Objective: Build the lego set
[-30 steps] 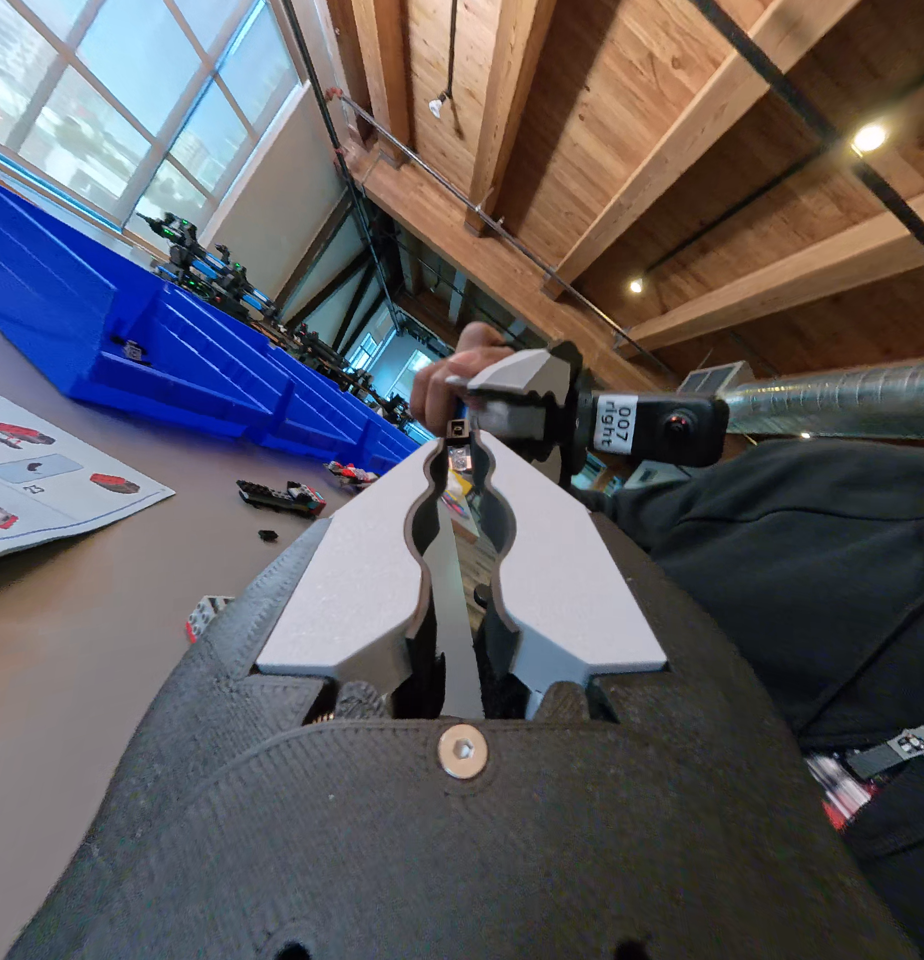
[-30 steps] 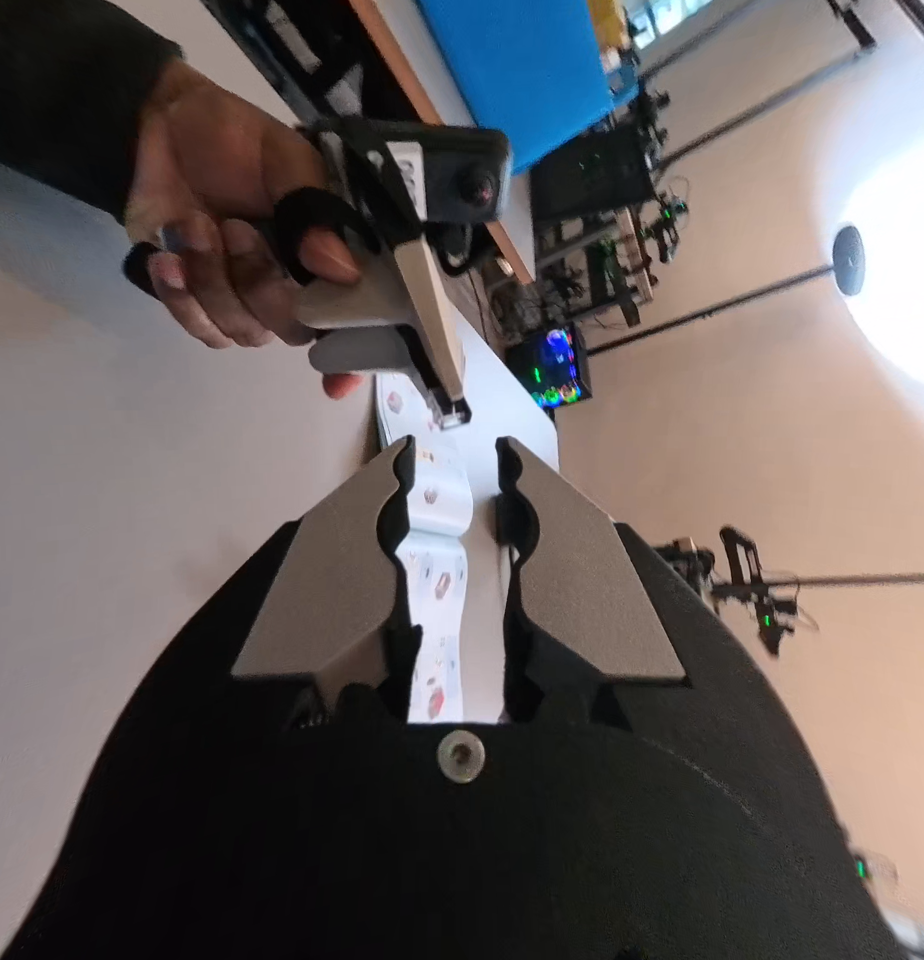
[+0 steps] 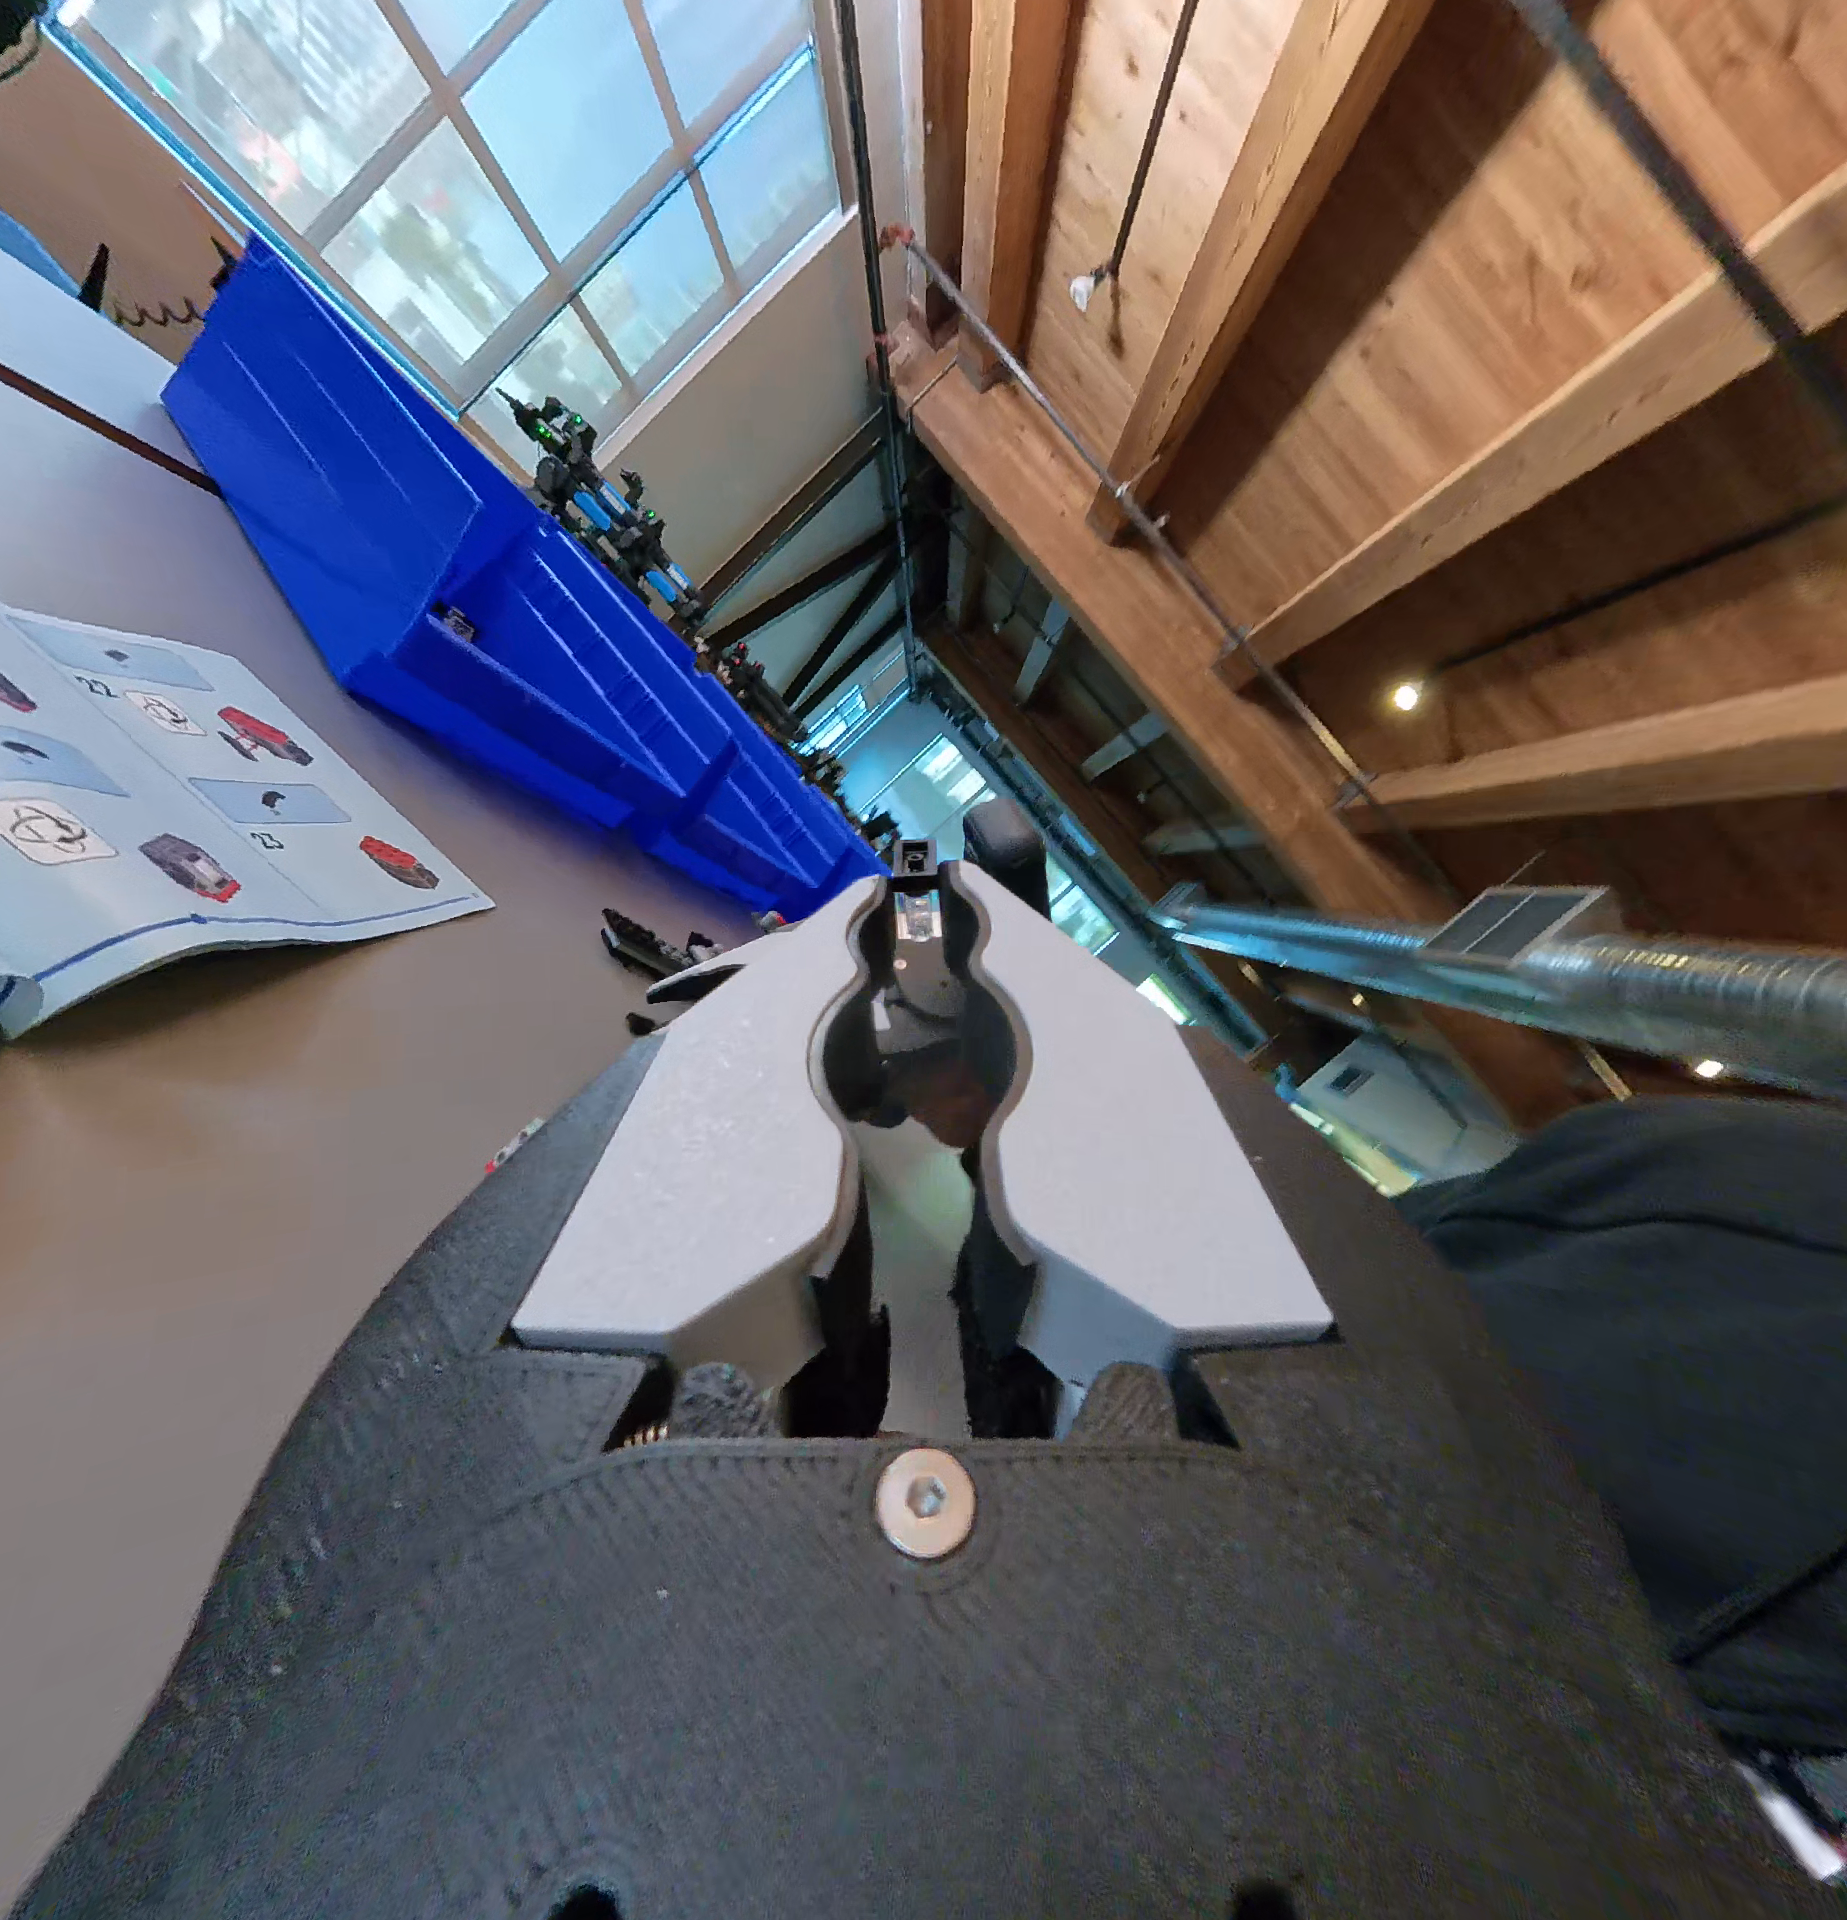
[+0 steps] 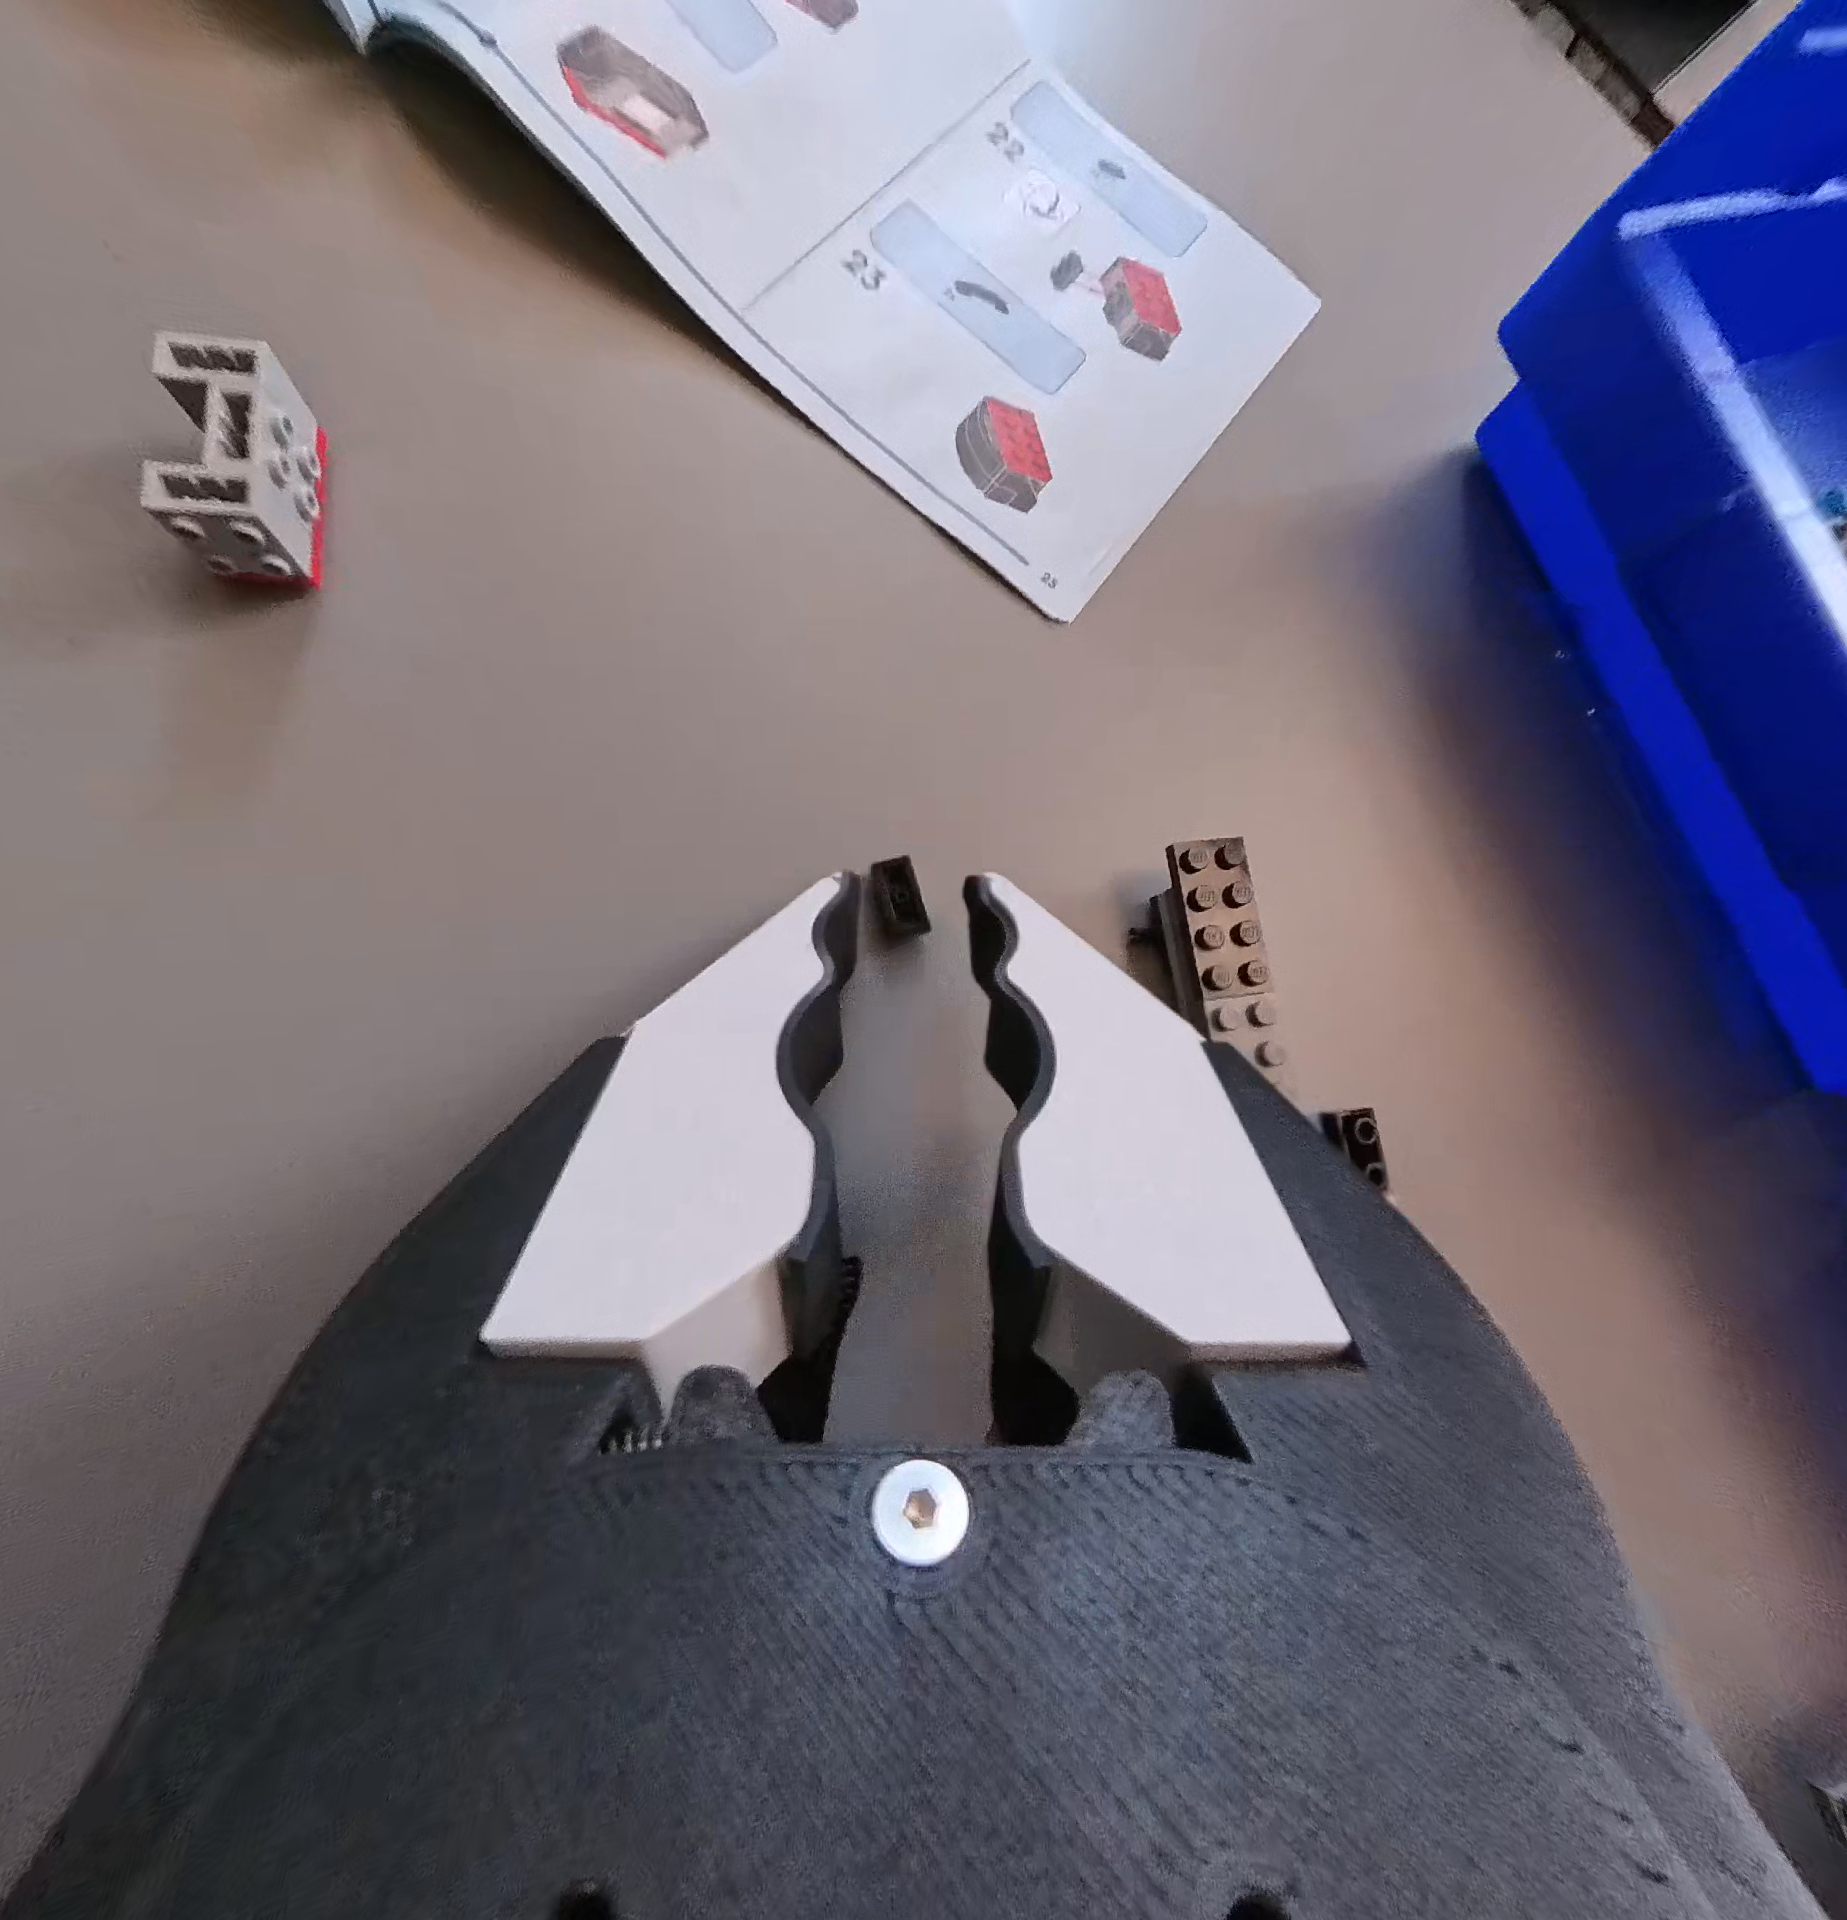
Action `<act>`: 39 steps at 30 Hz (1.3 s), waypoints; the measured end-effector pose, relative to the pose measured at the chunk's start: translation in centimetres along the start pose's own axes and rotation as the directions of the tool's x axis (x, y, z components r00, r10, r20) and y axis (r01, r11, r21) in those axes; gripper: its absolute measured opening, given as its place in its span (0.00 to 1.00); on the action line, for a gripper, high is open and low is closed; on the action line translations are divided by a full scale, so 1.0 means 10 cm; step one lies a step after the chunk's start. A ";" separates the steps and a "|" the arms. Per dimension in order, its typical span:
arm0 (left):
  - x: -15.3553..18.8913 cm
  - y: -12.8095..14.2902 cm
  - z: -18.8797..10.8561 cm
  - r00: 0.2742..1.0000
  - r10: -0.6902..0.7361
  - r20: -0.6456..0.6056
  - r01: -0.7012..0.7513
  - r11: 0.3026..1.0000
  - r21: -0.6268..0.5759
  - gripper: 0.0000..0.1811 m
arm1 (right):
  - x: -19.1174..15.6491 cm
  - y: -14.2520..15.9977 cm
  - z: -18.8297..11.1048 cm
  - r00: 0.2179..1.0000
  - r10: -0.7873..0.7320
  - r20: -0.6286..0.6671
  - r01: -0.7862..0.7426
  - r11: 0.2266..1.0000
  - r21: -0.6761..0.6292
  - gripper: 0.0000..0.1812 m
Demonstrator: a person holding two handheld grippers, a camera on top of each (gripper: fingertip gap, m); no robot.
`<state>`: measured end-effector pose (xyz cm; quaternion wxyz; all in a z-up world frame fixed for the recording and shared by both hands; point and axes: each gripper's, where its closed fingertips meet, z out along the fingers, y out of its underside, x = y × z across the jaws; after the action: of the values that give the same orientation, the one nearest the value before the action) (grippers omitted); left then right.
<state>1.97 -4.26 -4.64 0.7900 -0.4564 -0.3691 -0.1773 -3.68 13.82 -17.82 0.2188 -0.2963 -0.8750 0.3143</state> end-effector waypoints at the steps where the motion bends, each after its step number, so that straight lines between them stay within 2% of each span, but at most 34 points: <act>1: -0.01 -0.01 0.01 1.000 -0.029 -0.009 0.029 0.999 0.016 0.05 | 0.00 -0.05 -0.02 1.000 -0.002 -0.004 0.002 1.000 0.023 0.13; 5: -0.05 -0.07 0.06 0.991 -0.128 -0.037 0.131 0.988 0.083 0.05 | -0.10 -0.52 -0.21 0.999 -0.025 -0.020 0.029 0.974 0.224 0.14; 9: -0.12 -0.12 0.13 0.972 -0.226 -0.066 0.234 0.958 0.165 0.04 | -0.52 -1.25 -0.52 0.997 -0.074 -0.003 0.064 0.836 0.545 0.14; 13: -0.19 -0.13 0.18 0.956 -0.285 -0.073 0.294 0.930 0.221 0.04 | -0.92 -1.69 -0.61 0.991 -0.116 -0.064 0.129 0.733 0.668 0.14; 16: -0.22 -0.13 0.20 0.953 -0.298 -0.063 0.304 0.920 0.249 0.04 | -1.07 -1.83 -0.56 0.977 -0.152 -0.148 0.212 0.707 0.675 0.15; 21: -0.19 -0.13 0.23 0.946 -0.309 -0.093 0.323 0.911 0.257 0.04 | -1.09 -1.87 -0.43 0.956 -0.174 -0.238 0.288 0.723 0.628 0.15; 26: -0.17 -0.11 0.26 0.943 -0.316 -0.108 0.333 0.912 0.241 0.04 | -1.04 -1.87 -0.36 0.950 -0.198 -0.241 0.307 0.735 0.605 0.14; 30: -0.14 -0.12 0.25 0.938 -0.321 -0.135 0.345 0.908 0.238 0.04 | -1.10 -1.90 -0.38 0.926 -0.302 -0.226 0.377 0.698 0.609 0.10; 35: -0.10 -0.10 0.21 0.944 -0.304 -0.129 0.323 0.928 0.183 0.06 | -1.17 -1.87 -0.41 0.857 -0.505 -0.102 0.463 0.667 0.584 0.09; 37: -0.07 -0.11 0.18 0.950 -0.284 -0.131 0.303 0.939 0.160 0.09 | -1.19 -1.82 -0.43 0.806 -0.591 -0.025 0.500 0.658 0.563 0.09; 39: -0.03 -0.08 0.14 0.972 -0.213 -0.104 0.224 0.968 0.116 0.12 | -1.22 -1.78 -0.50 0.745 -0.666 0.045 0.537 0.637 0.553 0.09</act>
<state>0.68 -3.52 -3.90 0.8089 -0.3534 -0.3913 -0.2602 1.30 -3.26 -4.56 0.2715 0.1240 -0.8281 0.4746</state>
